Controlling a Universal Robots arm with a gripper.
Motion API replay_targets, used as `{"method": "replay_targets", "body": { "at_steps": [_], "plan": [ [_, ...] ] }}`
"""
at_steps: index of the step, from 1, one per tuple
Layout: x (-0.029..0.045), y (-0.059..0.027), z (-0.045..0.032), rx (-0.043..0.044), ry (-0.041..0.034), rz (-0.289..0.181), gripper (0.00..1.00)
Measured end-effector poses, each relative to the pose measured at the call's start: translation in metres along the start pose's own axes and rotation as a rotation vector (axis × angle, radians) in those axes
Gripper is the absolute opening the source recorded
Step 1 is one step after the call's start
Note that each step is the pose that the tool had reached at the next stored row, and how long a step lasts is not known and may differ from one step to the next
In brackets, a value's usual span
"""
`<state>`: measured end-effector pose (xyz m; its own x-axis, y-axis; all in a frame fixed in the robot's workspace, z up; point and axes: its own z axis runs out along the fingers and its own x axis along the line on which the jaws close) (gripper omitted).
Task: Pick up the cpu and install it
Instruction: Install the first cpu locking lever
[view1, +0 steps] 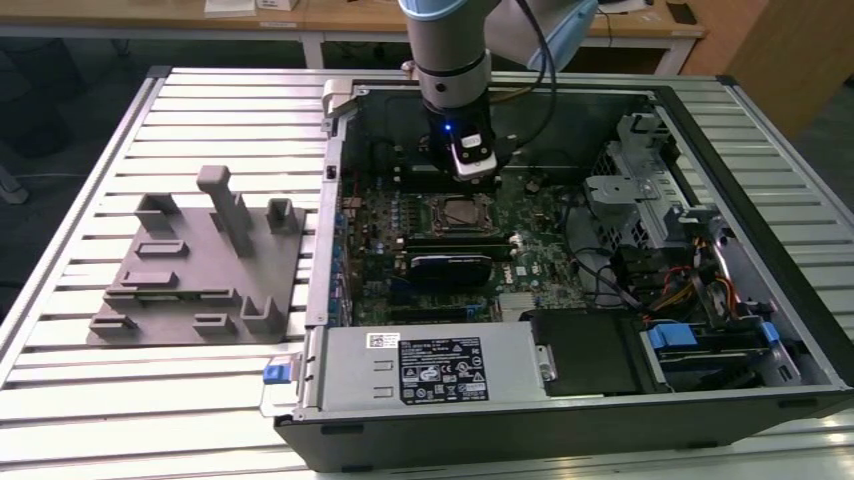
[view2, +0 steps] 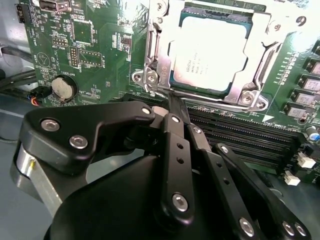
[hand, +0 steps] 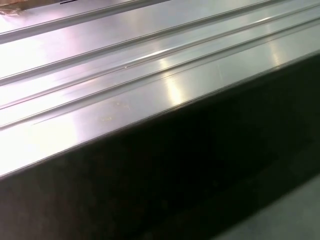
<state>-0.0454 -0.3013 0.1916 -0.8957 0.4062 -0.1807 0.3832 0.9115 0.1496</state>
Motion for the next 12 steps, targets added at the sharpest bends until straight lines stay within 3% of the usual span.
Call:
{"method": "replay_targets", "body": {
  "at_steps": [12],
  "plan": [
    [-0.0013, 0.0011, -0.0071, 0.0004, 0.0004, 0.000, 0.11]
  ]
}}
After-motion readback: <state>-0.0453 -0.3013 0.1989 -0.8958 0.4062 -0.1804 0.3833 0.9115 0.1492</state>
